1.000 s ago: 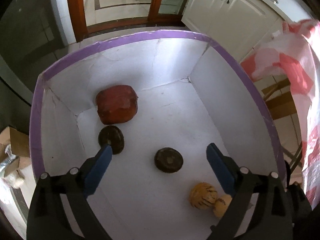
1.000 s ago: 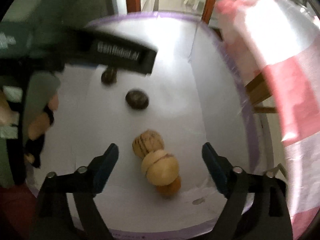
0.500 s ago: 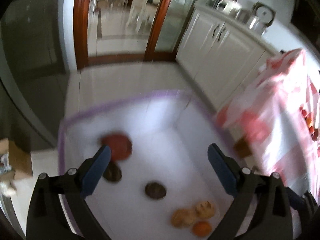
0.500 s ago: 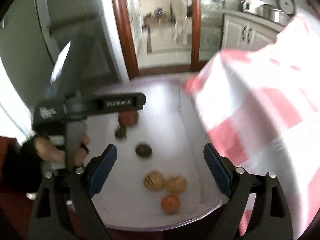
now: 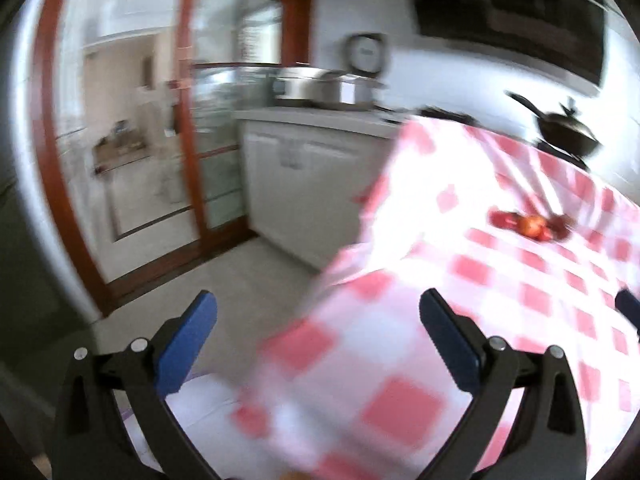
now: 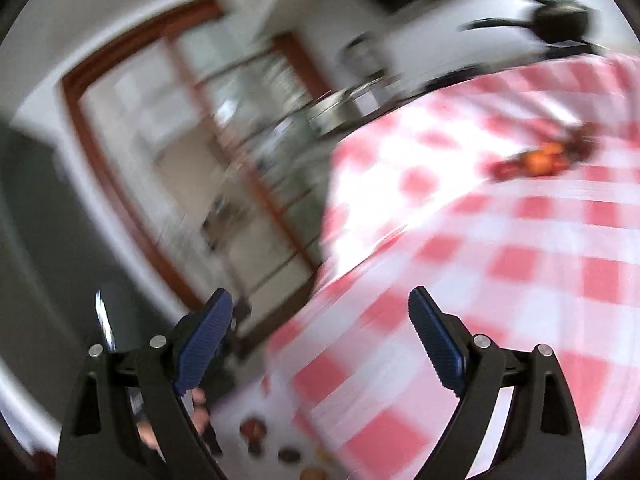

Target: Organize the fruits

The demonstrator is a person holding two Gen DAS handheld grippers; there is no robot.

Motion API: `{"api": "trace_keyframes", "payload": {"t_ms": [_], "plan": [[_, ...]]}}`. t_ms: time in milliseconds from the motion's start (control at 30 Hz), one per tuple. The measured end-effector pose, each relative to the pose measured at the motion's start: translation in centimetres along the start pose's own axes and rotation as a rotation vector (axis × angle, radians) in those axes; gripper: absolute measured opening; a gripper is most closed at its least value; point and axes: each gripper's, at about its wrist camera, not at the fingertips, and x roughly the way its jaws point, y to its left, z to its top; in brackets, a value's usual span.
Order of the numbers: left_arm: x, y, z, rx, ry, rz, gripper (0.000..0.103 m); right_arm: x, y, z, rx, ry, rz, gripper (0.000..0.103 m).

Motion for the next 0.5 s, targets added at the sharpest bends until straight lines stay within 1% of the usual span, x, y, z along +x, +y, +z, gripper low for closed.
{"api": "trace_keyframes", "payload": {"t_ms": [67, 100, 133, 233, 300, 333, 400, 467, 500], "plan": [[2.0, -4.3, 1.3, 0.035, 0.036, -0.088, 0.101, -0.7, -3.5, 1.8, 0.076, -0.041, -0.094, 0.087], [2.9, -5.8, 1.5, 0.048, 0.05, -0.111, 0.101, -1.1, -5.6, 2.8, 0.12, -0.055, -0.159, 0.087], [4.3, -8.0, 1.9, 0.068, 0.073, -0.139, 0.101, -0.8, -6.7, 3.0, 0.145, -0.053, -0.201, 0.087], [8.7, -13.6, 2.7, 0.12, 0.156, -0.205, 0.101, -0.3, -12.1, 4.3, 0.236, -0.036, -0.361, 0.087], [11.5, -16.6, 3.2, 0.116, 0.209, -0.267, 0.101, 0.1, -14.9, 4.3, 0.27, -0.025, -0.441, 0.087], [12.8, -17.9, 3.4, 0.1, 0.219, -0.301, 0.101, 0.2, -16.6, 4.6, 0.284, -0.022, -0.482, 0.087], [14.2, -19.5, 3.4, 0.084, 0.213, -0.337, 0.101, 0.1, -19.6, 5.1, 0.306, -0.025, -0.536, 0.087], [15.8, -21.5, 3.6, 0.094, 0.212, -0.362, 0.101, 0.9, -21.7, 5.1, 0.306, -0.025, -0.58, 0.087], [16.5, -22.3, 3.7, 0.101, 0.214, -0.367, 0.101, 1.2, -22.8, 5.8, 0.305, -0.023, -0.607, 0.087]]}}
